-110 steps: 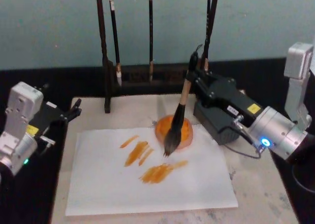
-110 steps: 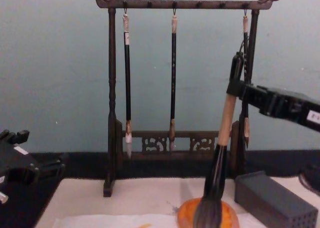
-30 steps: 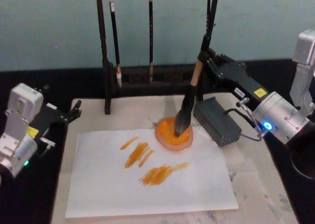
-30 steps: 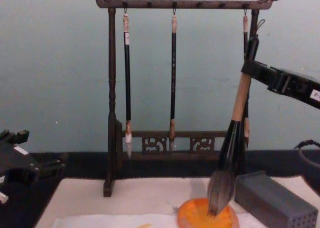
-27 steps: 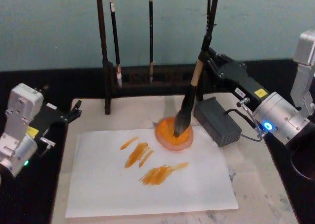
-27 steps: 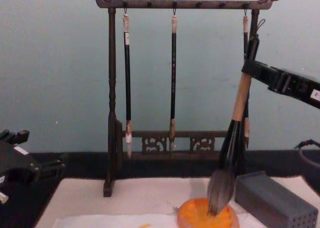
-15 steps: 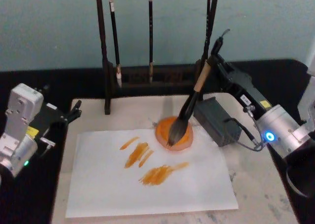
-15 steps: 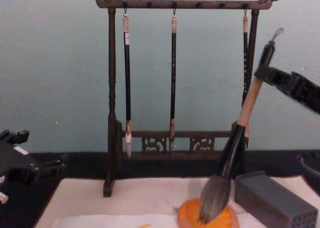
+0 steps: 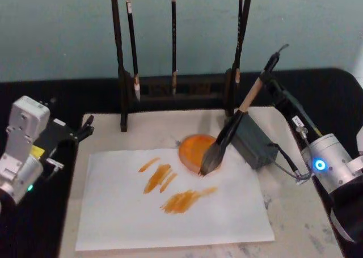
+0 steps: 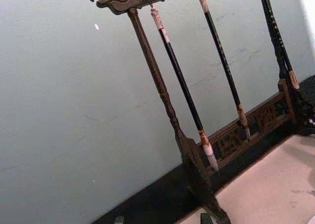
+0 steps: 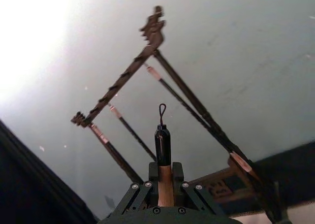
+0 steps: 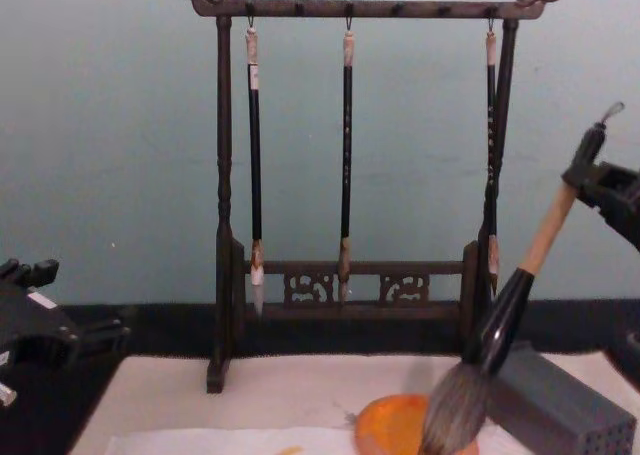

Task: Pick up the brush from the inkstone, write on the paper, then place the brush back to its original position.

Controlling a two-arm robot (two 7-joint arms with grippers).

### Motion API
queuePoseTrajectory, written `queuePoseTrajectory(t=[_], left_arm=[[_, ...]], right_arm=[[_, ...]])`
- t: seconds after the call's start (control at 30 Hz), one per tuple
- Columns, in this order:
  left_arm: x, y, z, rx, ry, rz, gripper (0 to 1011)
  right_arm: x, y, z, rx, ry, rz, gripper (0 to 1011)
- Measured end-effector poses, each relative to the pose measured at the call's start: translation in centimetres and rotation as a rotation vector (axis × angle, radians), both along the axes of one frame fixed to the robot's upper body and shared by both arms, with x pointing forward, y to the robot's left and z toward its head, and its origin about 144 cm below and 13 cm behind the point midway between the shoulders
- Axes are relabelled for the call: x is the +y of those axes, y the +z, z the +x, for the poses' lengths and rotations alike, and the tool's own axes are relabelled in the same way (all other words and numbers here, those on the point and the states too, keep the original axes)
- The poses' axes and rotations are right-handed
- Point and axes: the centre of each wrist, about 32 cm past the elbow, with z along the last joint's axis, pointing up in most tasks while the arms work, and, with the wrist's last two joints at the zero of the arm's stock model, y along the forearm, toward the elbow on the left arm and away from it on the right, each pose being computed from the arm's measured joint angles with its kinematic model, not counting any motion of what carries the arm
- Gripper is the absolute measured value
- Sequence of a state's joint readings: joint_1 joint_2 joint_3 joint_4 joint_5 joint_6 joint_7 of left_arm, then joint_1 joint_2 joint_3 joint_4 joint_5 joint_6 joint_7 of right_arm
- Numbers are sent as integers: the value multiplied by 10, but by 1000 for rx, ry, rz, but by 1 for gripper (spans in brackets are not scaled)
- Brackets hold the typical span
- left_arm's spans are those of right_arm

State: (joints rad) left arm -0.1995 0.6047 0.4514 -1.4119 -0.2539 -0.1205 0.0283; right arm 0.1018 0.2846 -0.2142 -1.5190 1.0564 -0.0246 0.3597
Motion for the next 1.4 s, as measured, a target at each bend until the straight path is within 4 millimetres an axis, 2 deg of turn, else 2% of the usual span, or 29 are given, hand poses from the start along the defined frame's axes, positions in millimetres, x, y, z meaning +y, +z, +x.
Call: queuePoseTrajectory(t=[0.43, 0.93, 1.4], left_arm=[[0, 0, 0, 0, 0, 0, 1001], [0, 0, 0, 0, 0, 0, 1001], [0, 0, 0, 0, 0, 0, 1001]], right_arm=[[3, -4, 9, 138, -50, 163, 177], [13, -6, 8, 314, -136, 213, 177], [15, -7, 11, 374, -194, 259, 177]])
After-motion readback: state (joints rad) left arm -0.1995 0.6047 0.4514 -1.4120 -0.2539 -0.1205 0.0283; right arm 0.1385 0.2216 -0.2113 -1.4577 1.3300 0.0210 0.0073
